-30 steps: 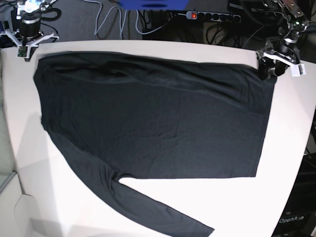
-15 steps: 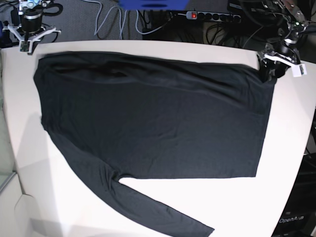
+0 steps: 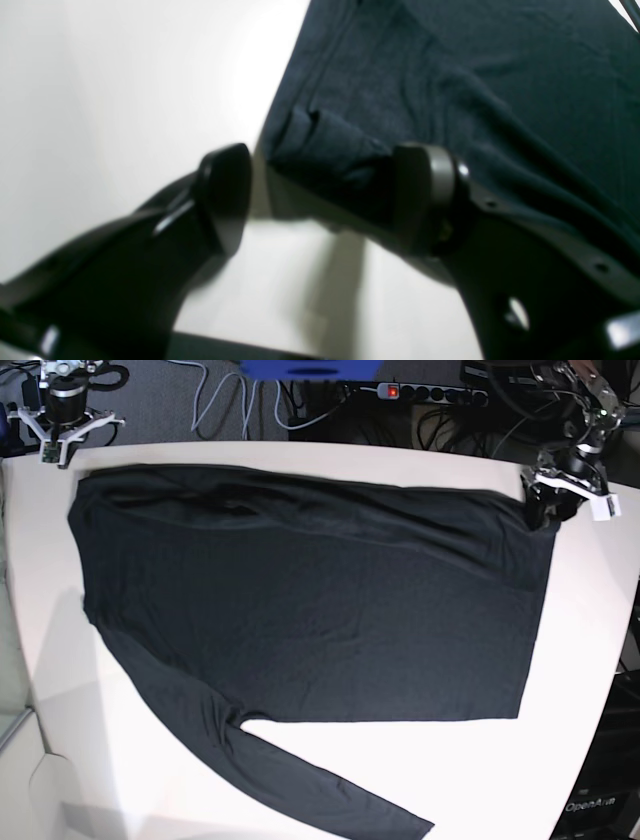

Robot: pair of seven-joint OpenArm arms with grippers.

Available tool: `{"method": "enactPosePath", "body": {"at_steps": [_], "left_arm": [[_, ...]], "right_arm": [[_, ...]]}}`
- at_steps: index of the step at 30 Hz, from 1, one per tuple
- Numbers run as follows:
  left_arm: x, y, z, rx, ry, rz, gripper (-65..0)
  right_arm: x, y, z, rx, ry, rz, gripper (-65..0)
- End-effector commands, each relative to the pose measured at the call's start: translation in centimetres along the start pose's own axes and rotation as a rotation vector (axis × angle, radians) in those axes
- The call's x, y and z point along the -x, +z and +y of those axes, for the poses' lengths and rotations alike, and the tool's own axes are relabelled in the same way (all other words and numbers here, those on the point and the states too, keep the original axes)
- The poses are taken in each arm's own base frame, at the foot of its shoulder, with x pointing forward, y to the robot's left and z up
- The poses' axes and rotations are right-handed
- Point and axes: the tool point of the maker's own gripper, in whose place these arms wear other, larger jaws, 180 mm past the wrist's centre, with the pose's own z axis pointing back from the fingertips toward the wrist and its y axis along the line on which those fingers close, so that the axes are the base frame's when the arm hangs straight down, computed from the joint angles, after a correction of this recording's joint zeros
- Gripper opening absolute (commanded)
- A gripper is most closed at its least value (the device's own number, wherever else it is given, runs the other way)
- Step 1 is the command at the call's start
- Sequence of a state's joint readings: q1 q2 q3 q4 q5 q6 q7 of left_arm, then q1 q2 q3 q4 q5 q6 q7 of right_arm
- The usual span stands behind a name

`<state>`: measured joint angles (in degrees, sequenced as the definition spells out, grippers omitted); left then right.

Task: Fold the T-shirt properly
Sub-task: 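Lower the left gripper and grasp the black shirt corner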

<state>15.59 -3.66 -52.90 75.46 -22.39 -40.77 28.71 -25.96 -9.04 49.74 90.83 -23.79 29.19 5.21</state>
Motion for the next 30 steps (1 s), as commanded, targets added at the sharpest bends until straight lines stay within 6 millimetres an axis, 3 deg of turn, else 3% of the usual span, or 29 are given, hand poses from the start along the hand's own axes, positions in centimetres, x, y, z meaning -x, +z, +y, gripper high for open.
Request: {"method": "enactPosePath", "body": {"at_steps": [1, 6, 30], "left_arm": [[3.1, 0.4, 0.9, -0.036, -0.018, 0.150, -22.5], [2.8, 1.1, 2.0, -0.071, -0.002, 0.146, -22.5], [2.8, 0.6, 1.6, -0.059, 0.007, 0.145, -22.5]], "right_arm": [[-0.6, 0.3, -0.7, 0.011, 0.010, -0.029, -65.0], [-0.6, 0.3, -0.7, 0.011, 0.010, -0.029, -65.0], [-0.8, 0.1, -0.5, 0.005, 0.009, -0.033, -65.0]]}}
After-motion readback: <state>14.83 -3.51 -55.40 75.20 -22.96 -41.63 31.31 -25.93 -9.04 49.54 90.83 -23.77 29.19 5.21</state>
